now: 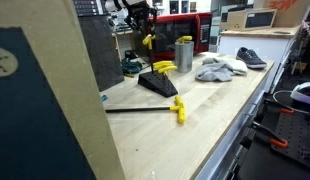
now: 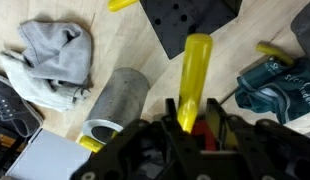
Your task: Remove the black object from the tin and put it on the black stand
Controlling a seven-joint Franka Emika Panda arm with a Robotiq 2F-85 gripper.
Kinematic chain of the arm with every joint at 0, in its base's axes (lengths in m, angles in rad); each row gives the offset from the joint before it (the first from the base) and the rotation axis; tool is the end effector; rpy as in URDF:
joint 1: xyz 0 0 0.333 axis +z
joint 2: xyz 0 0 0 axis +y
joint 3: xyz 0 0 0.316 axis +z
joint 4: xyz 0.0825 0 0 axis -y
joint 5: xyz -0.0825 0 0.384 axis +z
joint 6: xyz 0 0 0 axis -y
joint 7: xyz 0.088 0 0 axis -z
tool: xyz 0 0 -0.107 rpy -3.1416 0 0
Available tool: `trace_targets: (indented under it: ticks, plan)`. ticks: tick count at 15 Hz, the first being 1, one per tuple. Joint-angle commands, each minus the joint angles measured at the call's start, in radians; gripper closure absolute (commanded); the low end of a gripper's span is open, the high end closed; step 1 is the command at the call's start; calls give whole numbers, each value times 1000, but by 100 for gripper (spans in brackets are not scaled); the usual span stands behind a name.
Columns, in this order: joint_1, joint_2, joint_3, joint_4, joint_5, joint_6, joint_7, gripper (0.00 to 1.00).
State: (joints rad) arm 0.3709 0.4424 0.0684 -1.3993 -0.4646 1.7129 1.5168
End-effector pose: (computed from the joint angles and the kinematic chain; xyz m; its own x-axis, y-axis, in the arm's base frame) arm 0.6345 0.2431 0.4515 0.5347 -0.7458 0.3973 -0.8408 -0.5166 0.1618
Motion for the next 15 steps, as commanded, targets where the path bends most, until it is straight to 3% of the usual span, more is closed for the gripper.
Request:
trace_targets:
  ticks: [1,5,10,15]
  plan:
    - [1,-8,-6,34,-5,-22,-16,29]
    - [-14,-40,-20,35,-3,-17,-12,1]
    - [-76,-75,-8,8,40,86,-117,0]
    - [-129,-74,3,-50,114,369,-344,0]
